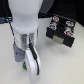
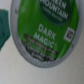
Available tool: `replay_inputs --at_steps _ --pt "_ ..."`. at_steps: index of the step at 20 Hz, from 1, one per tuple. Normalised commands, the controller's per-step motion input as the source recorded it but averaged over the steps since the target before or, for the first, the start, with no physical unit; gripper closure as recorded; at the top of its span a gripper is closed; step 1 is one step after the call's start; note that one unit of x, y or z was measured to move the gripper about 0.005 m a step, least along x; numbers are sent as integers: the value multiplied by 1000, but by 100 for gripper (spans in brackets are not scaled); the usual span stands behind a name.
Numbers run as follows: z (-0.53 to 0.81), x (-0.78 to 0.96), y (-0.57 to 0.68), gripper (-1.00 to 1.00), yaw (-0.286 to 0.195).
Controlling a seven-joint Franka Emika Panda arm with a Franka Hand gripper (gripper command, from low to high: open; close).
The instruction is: Open the kcup holder, insert the kcup into the holder, and close the kcup holder
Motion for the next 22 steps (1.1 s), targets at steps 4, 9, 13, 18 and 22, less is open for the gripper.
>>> replay_inputs --at_steps 4,9,13,18,22 --pt "11 39 -12 100 -36" --pt "232 37 103 100 -21" --pt "602 36 355 100 -26" --pt "735 43 553 100 2" --pt "723 -3 533 100 61"
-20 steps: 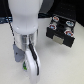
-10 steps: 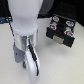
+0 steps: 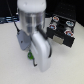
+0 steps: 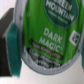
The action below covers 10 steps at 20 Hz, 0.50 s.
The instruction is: Open the kcup holder, insert the kcup into the holder, and close the kcup holder
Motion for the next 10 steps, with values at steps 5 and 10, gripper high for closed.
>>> replay_inputs --at_steps 5,10 --pt "664 -44 522 100 65" --pt "552 -110 522 100 46"
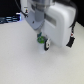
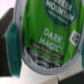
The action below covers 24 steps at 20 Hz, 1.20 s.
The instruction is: Open the kcup holder, insert the kcup into the holder, and close the kcup holder
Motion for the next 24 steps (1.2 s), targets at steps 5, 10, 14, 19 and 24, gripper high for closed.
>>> replay_inputs --at_steps 5,10,14,19,24 --pt "412 -192 559 100 41" --pt "268 -220 528 100 25" --pt "156 -235 558 100 22" --pt "67 -248 455 100 38" --pt "71 -413 388 100 91"
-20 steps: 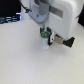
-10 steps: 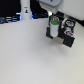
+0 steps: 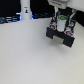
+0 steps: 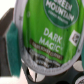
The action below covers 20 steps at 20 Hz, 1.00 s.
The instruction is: Open the kcup holder, insert the kcup into the holder, and close the kcup holder
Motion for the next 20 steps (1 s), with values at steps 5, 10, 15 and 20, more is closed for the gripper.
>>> replay_inputs --at_steps 5,10,15,20 --pt "111 -438 340 100 94" --pt "72 -464 303 100 100" --pt "-68 -544 307 100 116" --pt "-226 -352 17 100 56"
